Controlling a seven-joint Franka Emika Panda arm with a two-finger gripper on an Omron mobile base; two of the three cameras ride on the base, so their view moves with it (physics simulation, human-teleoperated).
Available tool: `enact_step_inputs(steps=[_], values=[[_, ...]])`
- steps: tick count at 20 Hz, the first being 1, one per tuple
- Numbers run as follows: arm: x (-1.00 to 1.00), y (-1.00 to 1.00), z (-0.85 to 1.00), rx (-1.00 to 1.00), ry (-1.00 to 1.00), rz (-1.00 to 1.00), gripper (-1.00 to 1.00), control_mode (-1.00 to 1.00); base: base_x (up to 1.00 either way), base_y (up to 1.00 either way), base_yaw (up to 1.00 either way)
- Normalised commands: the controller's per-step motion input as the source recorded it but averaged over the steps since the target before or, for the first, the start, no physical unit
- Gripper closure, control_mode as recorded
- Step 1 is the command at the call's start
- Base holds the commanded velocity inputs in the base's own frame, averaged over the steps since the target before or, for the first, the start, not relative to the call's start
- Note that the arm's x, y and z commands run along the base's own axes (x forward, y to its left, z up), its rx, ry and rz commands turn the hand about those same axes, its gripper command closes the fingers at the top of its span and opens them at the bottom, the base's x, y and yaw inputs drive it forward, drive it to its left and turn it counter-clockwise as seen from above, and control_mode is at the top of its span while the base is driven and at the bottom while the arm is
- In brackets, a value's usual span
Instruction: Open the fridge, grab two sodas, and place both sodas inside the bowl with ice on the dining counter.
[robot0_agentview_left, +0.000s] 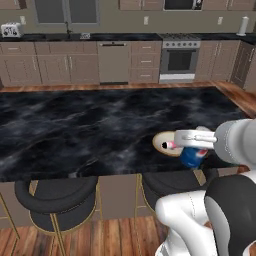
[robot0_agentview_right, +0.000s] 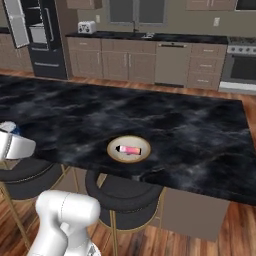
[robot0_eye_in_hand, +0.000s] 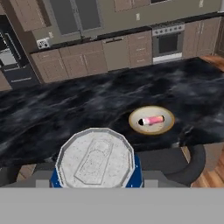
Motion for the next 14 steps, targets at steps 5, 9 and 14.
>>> enact_step_inputs(steps=[5,9,14], values=[[0.46,-0.39,0.00,0.08,0.02,0.19,1.00,-1.00,0.29,-0.25,0.14],[0.75,-0.70,-0.06,0.14,0.08,0.27,1.00,-1.00,0.00,0.00,0.00],[0.74,-0.63,-0.11,0.12,0.23,0.24,1.00,-1.00,0.00,0.00,0.00]])
